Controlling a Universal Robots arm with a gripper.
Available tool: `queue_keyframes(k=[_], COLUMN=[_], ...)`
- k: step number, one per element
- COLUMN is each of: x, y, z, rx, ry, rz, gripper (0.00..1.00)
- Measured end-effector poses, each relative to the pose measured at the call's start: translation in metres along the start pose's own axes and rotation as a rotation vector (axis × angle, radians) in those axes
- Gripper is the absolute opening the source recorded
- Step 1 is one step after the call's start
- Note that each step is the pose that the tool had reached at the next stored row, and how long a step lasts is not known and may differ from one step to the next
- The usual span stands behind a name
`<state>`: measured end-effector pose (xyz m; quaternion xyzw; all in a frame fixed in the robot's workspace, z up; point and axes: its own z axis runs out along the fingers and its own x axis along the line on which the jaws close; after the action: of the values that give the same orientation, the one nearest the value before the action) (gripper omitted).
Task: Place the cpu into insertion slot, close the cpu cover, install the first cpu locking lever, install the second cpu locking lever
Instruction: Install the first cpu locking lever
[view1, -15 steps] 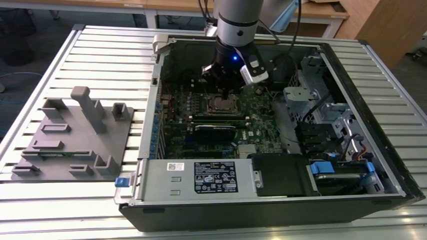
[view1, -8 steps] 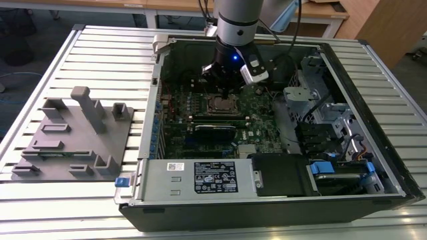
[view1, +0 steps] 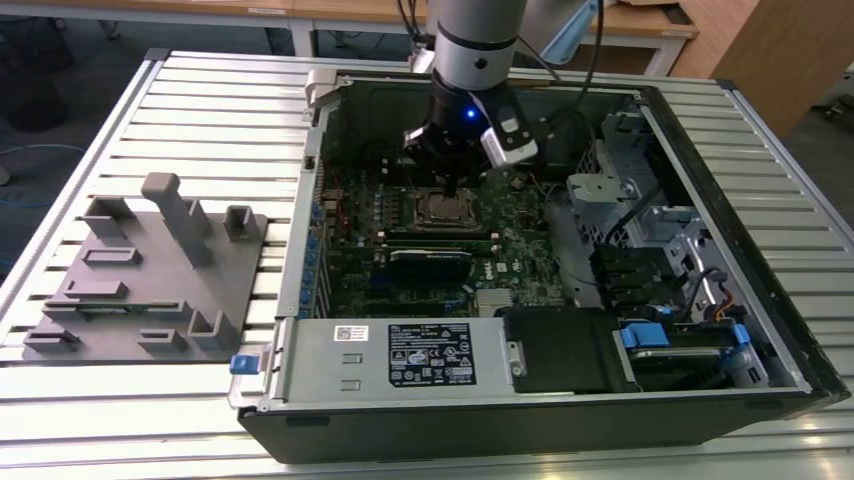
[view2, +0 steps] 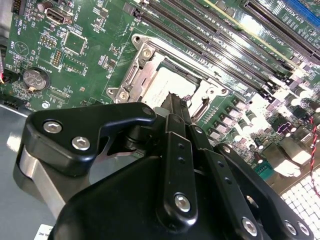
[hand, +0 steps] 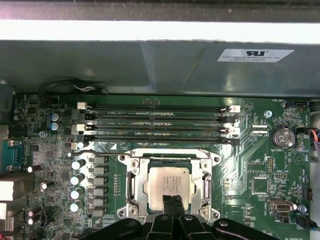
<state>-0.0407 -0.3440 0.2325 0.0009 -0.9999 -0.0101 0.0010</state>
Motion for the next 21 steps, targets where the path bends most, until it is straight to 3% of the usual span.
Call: queue_keyframes(k=[21], x=[0.0], y=[0.0001], z=[-0.0067], rx=[0.0001], ry=[0.0], rz=[0.0], gripper=[0.1])
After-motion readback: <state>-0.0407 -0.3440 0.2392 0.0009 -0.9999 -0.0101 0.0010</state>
